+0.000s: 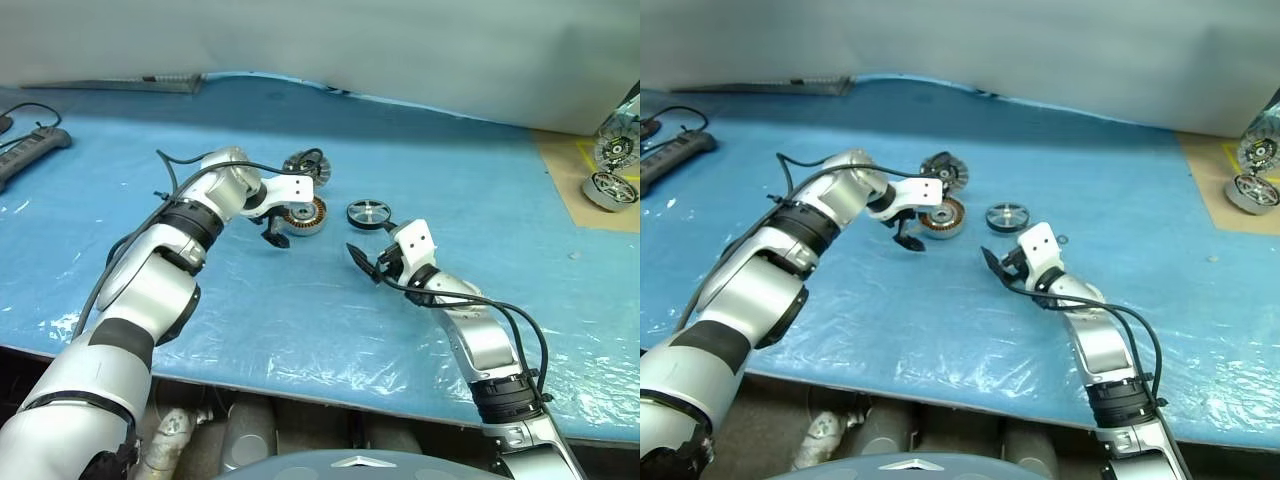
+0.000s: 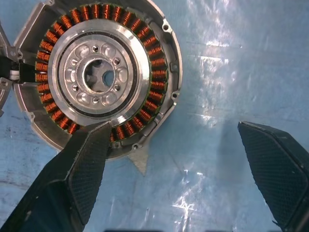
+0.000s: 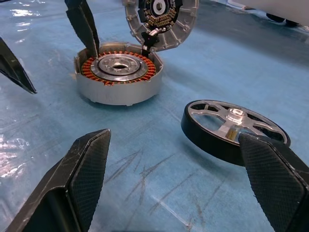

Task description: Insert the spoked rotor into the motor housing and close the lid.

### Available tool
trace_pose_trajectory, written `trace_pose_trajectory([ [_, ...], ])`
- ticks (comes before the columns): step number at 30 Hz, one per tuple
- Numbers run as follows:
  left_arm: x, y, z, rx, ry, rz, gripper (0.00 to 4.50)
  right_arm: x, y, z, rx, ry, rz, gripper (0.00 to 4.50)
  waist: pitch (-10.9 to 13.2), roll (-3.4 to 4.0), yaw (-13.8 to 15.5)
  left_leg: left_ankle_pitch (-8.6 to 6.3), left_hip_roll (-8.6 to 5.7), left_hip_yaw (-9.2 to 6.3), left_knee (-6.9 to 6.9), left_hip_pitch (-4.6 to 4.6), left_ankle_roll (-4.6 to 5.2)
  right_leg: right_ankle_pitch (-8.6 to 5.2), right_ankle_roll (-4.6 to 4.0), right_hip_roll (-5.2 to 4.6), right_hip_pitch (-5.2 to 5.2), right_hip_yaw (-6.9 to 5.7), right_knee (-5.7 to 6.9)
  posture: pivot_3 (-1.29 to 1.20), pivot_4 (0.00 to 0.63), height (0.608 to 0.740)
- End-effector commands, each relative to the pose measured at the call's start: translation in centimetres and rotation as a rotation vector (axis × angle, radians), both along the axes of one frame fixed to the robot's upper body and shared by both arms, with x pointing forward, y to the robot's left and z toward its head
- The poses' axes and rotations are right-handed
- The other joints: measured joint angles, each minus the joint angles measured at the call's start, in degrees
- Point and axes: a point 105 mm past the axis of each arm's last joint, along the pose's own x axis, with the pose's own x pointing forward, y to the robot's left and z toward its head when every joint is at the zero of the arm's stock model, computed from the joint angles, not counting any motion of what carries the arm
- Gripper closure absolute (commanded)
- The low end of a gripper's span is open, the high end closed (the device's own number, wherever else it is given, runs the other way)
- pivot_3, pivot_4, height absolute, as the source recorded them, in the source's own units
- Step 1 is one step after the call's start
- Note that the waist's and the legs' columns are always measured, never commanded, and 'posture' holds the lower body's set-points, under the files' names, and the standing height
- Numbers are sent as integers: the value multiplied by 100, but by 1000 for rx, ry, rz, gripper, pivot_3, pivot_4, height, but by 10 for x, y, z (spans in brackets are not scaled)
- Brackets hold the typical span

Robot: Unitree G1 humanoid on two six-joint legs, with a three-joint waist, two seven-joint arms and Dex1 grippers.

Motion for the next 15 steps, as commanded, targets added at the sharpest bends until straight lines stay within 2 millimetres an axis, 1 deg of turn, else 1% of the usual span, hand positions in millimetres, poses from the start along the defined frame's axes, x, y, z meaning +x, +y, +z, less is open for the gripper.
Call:
trace_pose_trajectory([
  [1, 8, -2, 21, 82, -65, -34, 0, 0, 0, 7, -1, -26, 9, 24, 2, -2, -1, 0, 0, -1, 1, -1, 0, 0, 0, 0, 0, -2, 0, 0, 150, 740],
  [4, 12, -7, 39, 85, -86, -39, 0, 0, 0, 7, -5, -21, 17, 24, 8, -9, -2, 0, 2, -2, 1, -8, 0, 1, -1, 1, -5, -4, -1, 0, 150, 740],
  [8, 16, -12, 50, 84, -111, -33, 0, 1, 0, 6, -7, -17, 21, 24, 8, -11, -1, 4, 2, -3, 1, -22, 6, 0, -1, 1, -11, -10, -6, 0, 150, 740],
  [10, 17, -13, 51, 90, -119, -31, 0, 1, 0, 6, -8, -15, 23, 24, 9, -11, -2, 6, 3, -3, 1, -24, 11, 0, -1, 1, -11, -14, -9, 0, 150, 740],
  [15, 18, -20, 40, 109, -115, -28, 0, 1, 0, 6, -9, -12, 27, 24, 11, -13, -1, 5, 3, -8, 2, -28, 10, 1, -1, 0, -11, -19, -9, 0, 150, 740],
])
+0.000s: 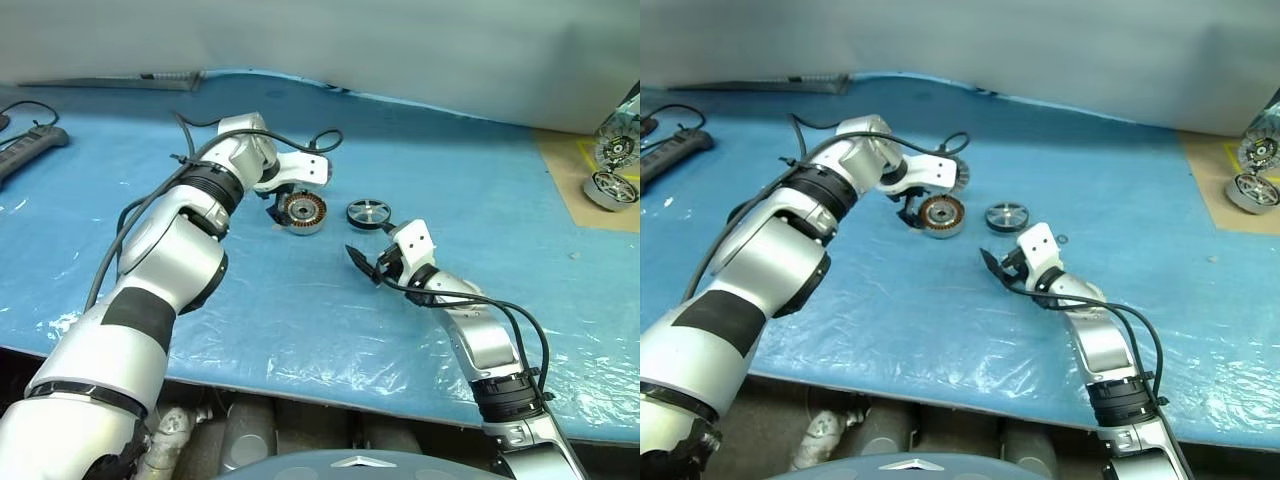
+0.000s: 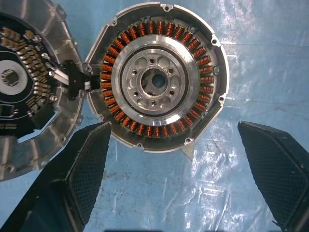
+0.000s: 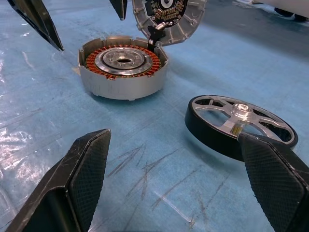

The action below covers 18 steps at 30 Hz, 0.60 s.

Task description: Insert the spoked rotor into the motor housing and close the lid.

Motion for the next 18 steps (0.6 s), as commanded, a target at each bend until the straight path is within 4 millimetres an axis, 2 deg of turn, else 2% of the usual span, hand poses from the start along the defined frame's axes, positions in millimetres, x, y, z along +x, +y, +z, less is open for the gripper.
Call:
trace_pose_trajectory([
  [1, 3, -8, 8, -1, -32, -3, 0, 1, 0, 9, 0, -31, 7, 24, 0, 0, 1, 0, 0, -1, 0, -1, 0, 0, 0, 0, 0, -1, 0, 0, 150, 740],
  [13, -5, -17, -13, -22, 62, 45, 0, -1, -3, 8, -1, -27, -5, 24, 2, -1, 4, 5, 0, -10, 1, -9, 9, 0, -1, -3, -2, -11, -3, 0, 150, 740],
  [18, -8, -24, -15, -37, 83, 52, 0, -1, -3, 7, -3, -25, -3, 24, 2, -1, 10, 5, -2, -10, 1, -9, 10, 0, -1, -6, 0, -13, -4, 0, 150, 740],
])
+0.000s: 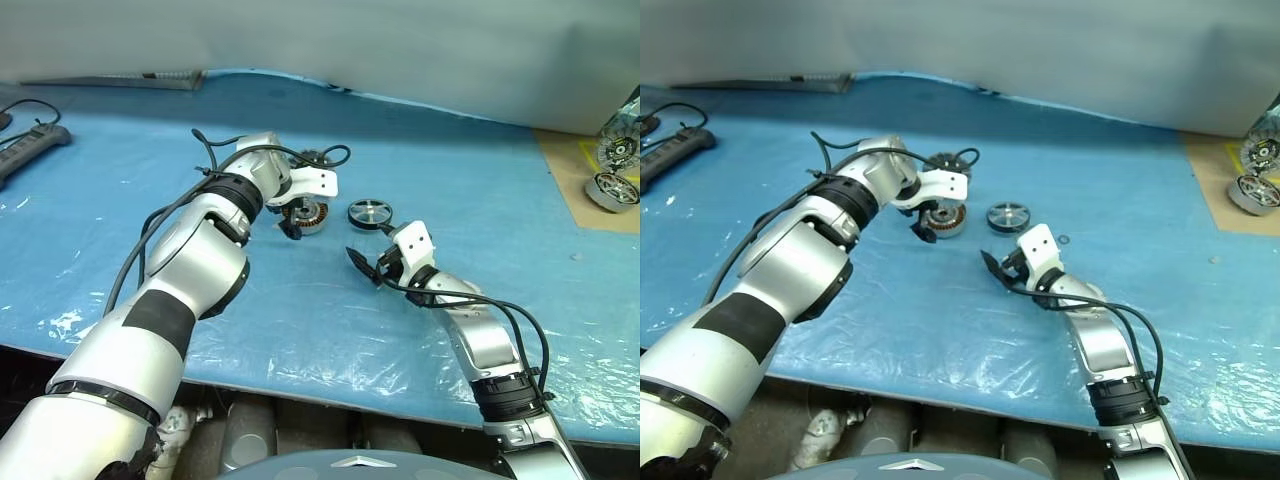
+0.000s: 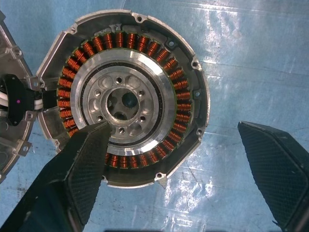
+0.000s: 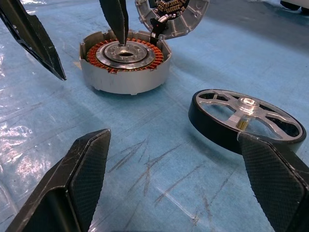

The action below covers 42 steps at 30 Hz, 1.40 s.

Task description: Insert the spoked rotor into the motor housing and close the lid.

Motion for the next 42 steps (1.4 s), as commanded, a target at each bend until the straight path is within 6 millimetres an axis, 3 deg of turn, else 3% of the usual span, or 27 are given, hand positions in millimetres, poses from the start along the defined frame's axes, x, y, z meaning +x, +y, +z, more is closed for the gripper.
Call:
trace_pose_trajectory([
  [1, -1, -11, 6, -18, -7, -15, 0, -1, -1, 10, 2, -37, -1, 24, 0, 0, 9, 0, -1, 0, 0, 0, 0, 0, 0, -1, 0, 0, 0, 0, 150, 740],
  [18, 1, -23, 23, -44, -57, -61, 0, 1, -1, 7, -10, -26, -1, 24, 4, 1, 38, 5, -3, 0, -3, -7, 12, 0, 0, -20, 0, -12, -3, 0, 150, 740],
  [38, -5, -19, -27, -14, -9, -5, 0, -1, -1, 4, -1, -19, -33, 24, 5, 2, 28, 1, -2, 0, -9, 2, 6, 0, 1, -22, 7, -12, -6, 0, 150, 740],
  [42, -5, -19, -29, -12, -13, -8, 954, 0, -1, 4, 3, -20, -40, 0, 5, 2, 25, -1, 1, 0, -9, 17, 4, 0, 0, -26, 23, -13, -6, 0, 150, 740],
])
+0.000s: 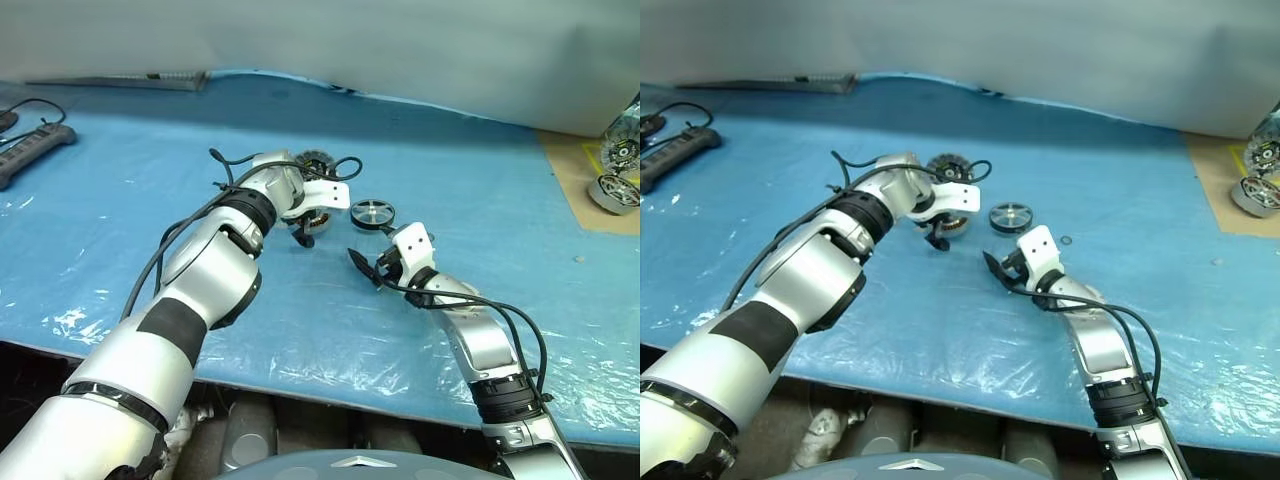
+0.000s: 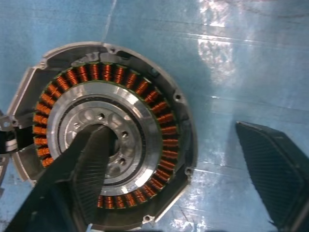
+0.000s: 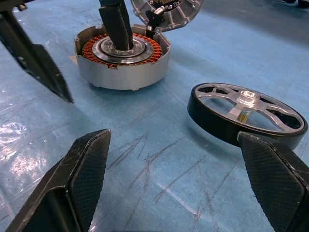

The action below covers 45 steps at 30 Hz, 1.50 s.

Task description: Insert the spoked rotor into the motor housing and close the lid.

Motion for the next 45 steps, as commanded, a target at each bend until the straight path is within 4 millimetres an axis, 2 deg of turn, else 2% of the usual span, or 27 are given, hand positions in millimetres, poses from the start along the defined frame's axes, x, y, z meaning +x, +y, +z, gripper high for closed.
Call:
trace_pose_trajectory([
  [1, -3, 1, -9, 9, 23, 5, 1288, -1, 2, 8, 11, -36, -1, 0, 0, 0, -2, 0, 0, 0, 0, 0, 0, 0, -1, -2, 0, 1, 0, 0, 150, 740],
  [4, -4, 1, -10, 16, 26, -1, 2233, -1, 2, 8, 12, -37, -4, 0, -2, 4, 2, 1, -3, 0, -10, 1, 1, -1, 0, -5, 1, 0, -6, 0, 150, 740],
  [9, -9, 0, -14, 15, 74, -6, 2253, 1, 1, 8, 12, -38, -12, 0, -2, 4, -1, 2, -5, 1, -15, 10, 2, -1, 0, -8, 7, -1, -7, 0, 150, 740],
  [18, -33, -4, -19, -51, 247, 21, 2253, 2, 2, 7, 14, -40, -18, 0, -4, 7, -9, 2, -7, 9, -45, 21, 3, -3, -2, -10, 7, 0, -18, 0, 150, 740],
  [32, -94, -9, -18, -112, 300, -10, 2253, -5, 6, -2, 34, -21, -33, 0, 10, 35, -52, 3, -3, 22, -64, 27, 5, -25, -38, -9, 8, 2, -32, 0, 150, 740],
  [37, -102, -16, -20, -123, 289, 0, 2253, -6, 3, -2, 33, -21, -40, 0, 21, 57, -57, 3, -4, 23, -65, 27, 4, -26, -37, -9, 8, 2, -33, 0, 150, 740],
  [45, -109, -15, -21, -105, 299, -5, 2253, -4, -7, -1, 22, -29, -68, 0, 27, 71, -58, 3, -7, 23, -67, 26, 3, -27, -36, -10, 8, 2, -37, 0, 150, 740],
])
